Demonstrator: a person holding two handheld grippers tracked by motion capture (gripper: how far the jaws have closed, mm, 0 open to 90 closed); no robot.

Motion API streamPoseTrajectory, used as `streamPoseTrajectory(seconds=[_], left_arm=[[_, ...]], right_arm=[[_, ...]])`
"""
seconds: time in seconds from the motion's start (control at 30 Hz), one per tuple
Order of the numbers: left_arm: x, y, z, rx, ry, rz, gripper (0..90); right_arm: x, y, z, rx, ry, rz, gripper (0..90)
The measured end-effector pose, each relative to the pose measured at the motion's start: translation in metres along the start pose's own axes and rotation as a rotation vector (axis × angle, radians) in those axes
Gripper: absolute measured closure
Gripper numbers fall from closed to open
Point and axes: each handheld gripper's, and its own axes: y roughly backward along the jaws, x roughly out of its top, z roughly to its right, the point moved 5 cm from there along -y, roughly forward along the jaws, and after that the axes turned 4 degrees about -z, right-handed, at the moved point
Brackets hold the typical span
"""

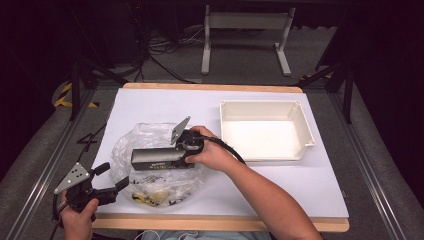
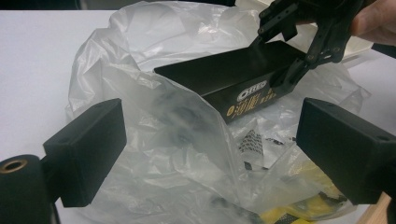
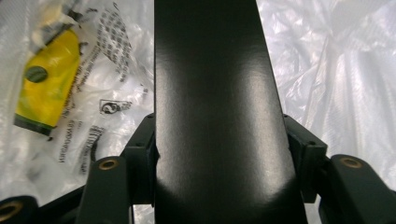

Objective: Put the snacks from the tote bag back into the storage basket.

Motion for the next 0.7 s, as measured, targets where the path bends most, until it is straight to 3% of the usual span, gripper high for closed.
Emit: streamPoseTrajectory(seconds=[0.3, 0.7], left_arm=[[0.0, 0.0, 0.0, 0.001, 0.003, 0.001, 9.3], [0.0, 0.0, 0.0, 0.001, 0.005, -0.001, 9.3]], right_arm=[[0.012, 0.026, -0.002, -0.01, 0.021, 0.012, 42.3], [0.026, 0.073, -0.005, -0.022, 0.039, 0.035, 42.5]])
